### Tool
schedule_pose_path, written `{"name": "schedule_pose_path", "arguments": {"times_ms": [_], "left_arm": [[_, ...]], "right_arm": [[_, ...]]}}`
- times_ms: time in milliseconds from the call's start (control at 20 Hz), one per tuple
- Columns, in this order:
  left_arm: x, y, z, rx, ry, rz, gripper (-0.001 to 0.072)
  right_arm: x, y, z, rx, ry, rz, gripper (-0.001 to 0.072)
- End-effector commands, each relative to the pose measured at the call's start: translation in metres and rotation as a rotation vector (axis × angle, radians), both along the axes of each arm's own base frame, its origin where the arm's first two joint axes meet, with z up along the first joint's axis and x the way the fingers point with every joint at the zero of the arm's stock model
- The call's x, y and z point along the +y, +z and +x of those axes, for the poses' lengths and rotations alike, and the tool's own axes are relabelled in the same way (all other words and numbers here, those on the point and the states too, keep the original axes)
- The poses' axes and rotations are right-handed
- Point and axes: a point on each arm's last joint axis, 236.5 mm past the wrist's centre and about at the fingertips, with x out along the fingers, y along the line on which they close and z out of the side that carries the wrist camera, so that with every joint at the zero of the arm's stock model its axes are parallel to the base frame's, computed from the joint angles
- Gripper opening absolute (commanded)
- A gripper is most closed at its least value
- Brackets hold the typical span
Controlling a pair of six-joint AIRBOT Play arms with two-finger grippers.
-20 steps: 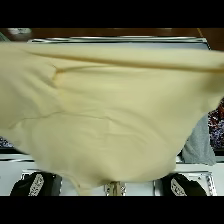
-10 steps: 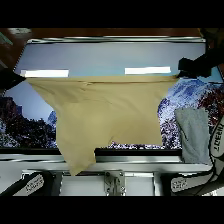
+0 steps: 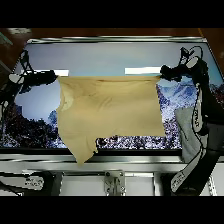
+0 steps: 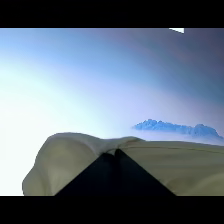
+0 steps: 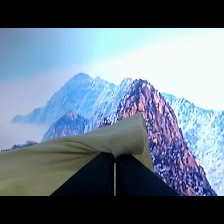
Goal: Fold the shirts.
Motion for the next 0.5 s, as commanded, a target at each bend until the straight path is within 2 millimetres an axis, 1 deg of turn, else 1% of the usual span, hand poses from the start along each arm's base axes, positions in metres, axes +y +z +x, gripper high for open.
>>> {"name": "schedule_pose_path", "arguments": {"times_ms": [0,100,150,200,250,350,450], "left_arm": [[-0.007,-0.029,0.021,-0.026,0.043,0.032,0.0032],[-0.016,-0.043,0.020,0.000,0.025,0.030,0.0032],[-0.018,-0.047,0.019,0.010,0.018,0.028,0.0032],[-0.021,-0.049,0.017,0.022,0.008,0.024,0.0032],[-0.023,-0.051,0.013,0.041,-0.009,0.015,0.0032],[-0.028,-0.058,-0.004,0.116,-0.074,-0.002,0.0032],[-0.027,-0.069,-0.030,0.236,-0.145,-0.026,0.0031]], "right_arm": [[0.001,-0.028,0.025,-0.076,0.002,-0.024,0.0060],[0.017,-0.033,0.026,-0.079,0.033,-0.035,0.0060],[0.022,-0.034,0.026,-0.077,0.050,-0.055,0.0060],[0.024,-0.038,0.022,-0.062,0.072,-0.085,0.0060],[0.026,-0.044,0.013,-0.022,0.097,-0.101,0.0059],[0.029,-0.055,-0.017,0.105,0.155,-0.108,0.0060],[0.027,-0.061,-0.057,0.265,0.222,-0.124,0.0060]]}}
